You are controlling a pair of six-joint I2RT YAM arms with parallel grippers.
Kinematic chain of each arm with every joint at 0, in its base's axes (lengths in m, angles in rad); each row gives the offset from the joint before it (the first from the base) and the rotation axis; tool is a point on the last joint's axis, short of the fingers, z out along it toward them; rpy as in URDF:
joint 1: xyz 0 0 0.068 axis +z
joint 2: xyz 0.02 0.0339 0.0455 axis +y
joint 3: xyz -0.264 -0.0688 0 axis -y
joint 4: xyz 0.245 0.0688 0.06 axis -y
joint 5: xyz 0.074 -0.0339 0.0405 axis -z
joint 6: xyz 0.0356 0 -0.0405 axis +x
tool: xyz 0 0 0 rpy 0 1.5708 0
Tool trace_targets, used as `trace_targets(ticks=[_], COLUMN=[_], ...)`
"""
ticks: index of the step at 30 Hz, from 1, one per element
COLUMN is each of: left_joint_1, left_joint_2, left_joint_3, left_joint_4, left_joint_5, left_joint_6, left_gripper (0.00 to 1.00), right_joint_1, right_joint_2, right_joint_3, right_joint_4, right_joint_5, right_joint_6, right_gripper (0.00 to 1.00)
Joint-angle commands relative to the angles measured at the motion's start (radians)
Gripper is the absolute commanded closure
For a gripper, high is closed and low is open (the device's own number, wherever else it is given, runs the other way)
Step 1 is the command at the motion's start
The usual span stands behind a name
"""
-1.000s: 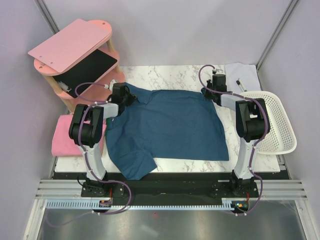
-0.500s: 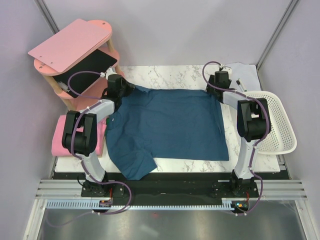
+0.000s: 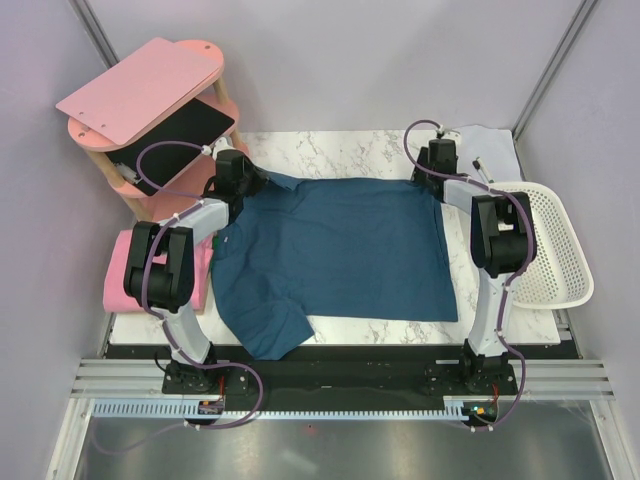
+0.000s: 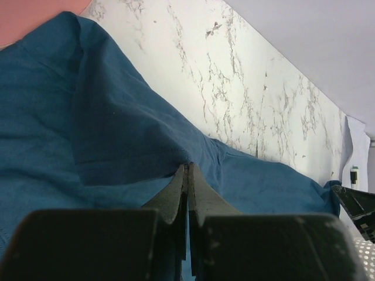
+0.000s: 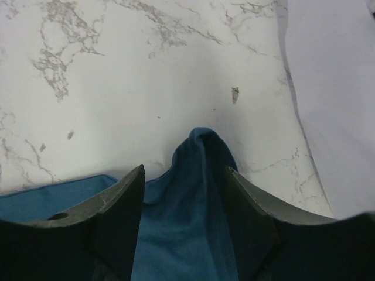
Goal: Fold and stack the t-shirts
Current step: Fold the tshirt
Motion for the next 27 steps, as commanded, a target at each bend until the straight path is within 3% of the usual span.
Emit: trace_targets(ticks=[1, 5, 11, 21, 23, 24, 27], left_joint_1=[0.004, 0.004, 0.004, 0.003, 0.004, 0.004, 0.003], left_joint_2=[-0.057, -0.056, -0.054, -0.056, -0.056, -0.059, -0.062], left_joint_3=[0.040, 0.043, 0.048, 0.043, 0.040, 0.042, 0.042], left_joint_4=[0.008, 0.006, 0.000, -0.002, -0.002, -0.003, -0.008], left_joint_5=[-0.029, -0.029, -0.030, -0.029, -0.030, -0.030, -0.033], left_joint_6=[0.051, 0.053, 0.056, 0.054, 0.054, 0.054, 0.056], left_gripper=[0.98, 0.98, 0.98, 0.98, 0.98, 0.98, 0.98], right_joint_1=[-0.015, -0.020, -0.029, -0.043, -0.045, -0.045, -0.049], right_joint_2=[0.023, 0.090, 0.141, 0.143, 0.149, 0.150, 0.163], right_joint_3=[0.088, 0.234, 0.291, 0.269, 0.276, 0.279, 0.298], right_joint_4=[-0.009, -0.184, -0.206, -0.232, -0.238, -0.236, -0.246], right_joint_5=[0.063, 0.114, 0.103, 0.074, 0.068, 0.067, 0.036], right_joint_6=[0.016, 0.037, 0.045, 0.053, 0.054, 0.056, 0.054], right_gripper=[0.38, 0.38, 0.44, 0.45, 0.55, 0.66, 0.86])
